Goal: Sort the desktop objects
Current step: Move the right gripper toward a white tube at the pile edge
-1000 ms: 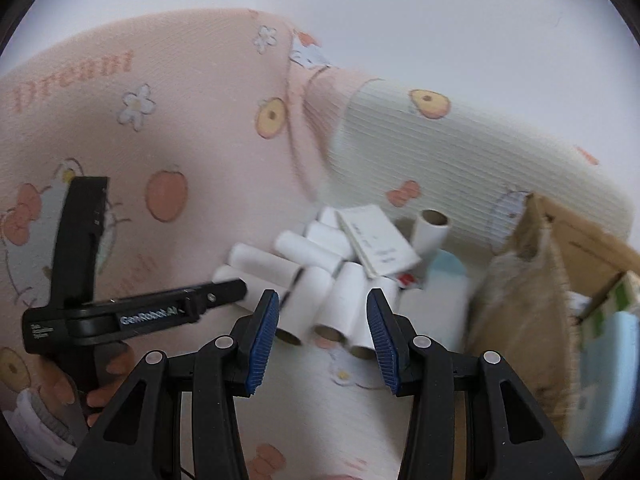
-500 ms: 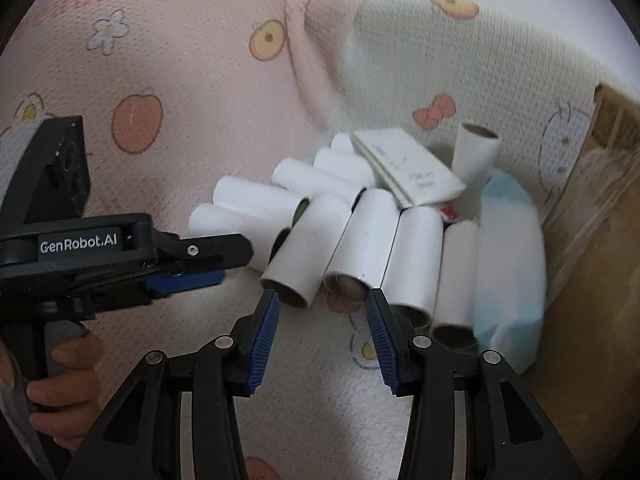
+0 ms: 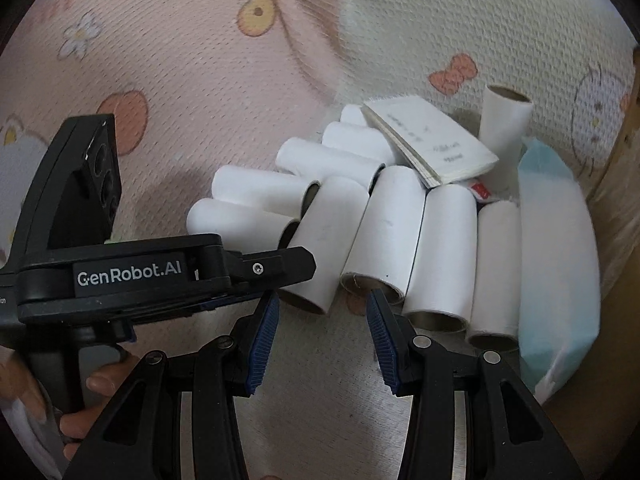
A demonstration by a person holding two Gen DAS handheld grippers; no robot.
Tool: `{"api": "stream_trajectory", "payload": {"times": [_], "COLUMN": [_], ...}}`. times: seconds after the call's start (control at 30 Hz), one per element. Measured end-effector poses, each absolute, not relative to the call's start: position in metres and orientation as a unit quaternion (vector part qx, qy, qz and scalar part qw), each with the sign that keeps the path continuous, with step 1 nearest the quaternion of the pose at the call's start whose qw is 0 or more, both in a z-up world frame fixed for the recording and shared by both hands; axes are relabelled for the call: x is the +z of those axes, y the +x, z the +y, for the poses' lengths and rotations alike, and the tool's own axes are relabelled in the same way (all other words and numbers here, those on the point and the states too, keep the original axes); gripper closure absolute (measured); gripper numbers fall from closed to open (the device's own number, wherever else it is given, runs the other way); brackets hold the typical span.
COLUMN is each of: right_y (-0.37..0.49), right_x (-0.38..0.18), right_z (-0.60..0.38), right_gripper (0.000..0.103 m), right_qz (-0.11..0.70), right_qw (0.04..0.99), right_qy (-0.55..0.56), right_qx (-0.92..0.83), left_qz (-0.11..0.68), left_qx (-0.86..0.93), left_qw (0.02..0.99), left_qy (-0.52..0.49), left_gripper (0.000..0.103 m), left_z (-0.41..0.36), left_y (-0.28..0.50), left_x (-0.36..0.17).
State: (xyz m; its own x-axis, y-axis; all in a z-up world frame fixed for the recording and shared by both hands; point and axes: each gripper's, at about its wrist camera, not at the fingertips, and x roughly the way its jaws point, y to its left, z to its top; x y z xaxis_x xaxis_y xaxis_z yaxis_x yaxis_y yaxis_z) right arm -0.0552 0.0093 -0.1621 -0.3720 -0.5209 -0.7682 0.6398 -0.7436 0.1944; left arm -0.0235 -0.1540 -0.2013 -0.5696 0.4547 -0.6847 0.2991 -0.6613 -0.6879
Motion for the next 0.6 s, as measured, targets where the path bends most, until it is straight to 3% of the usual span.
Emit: {"api": "stream_trajectory", "payload": {"times": [0.23, 0.6], "right_y": [-0.054, -0.047], "right_x": [-0.162, -0.168], "right_z": [0.010, -0.001], "right_gripper": [0.061, 0.061], "right_qz": [0.069, 0.099], "right_qw": [0.354, 0.362], "right_qy": [0.439, 0.426], "right_qx": [-0.823, -0.823], "left_qz": [-0.407, -0.396], "left_qx": [0.783, 0.790], "left_qw": [0.063, 0.092], "left_qy": [-0.467, -0.460], "left_gripper": [0.066, 0.069], "left_z": [-0.159, -0.159], "left_y": [-0.018, -0.015], "left_x": [-0.202, -0.191]}}
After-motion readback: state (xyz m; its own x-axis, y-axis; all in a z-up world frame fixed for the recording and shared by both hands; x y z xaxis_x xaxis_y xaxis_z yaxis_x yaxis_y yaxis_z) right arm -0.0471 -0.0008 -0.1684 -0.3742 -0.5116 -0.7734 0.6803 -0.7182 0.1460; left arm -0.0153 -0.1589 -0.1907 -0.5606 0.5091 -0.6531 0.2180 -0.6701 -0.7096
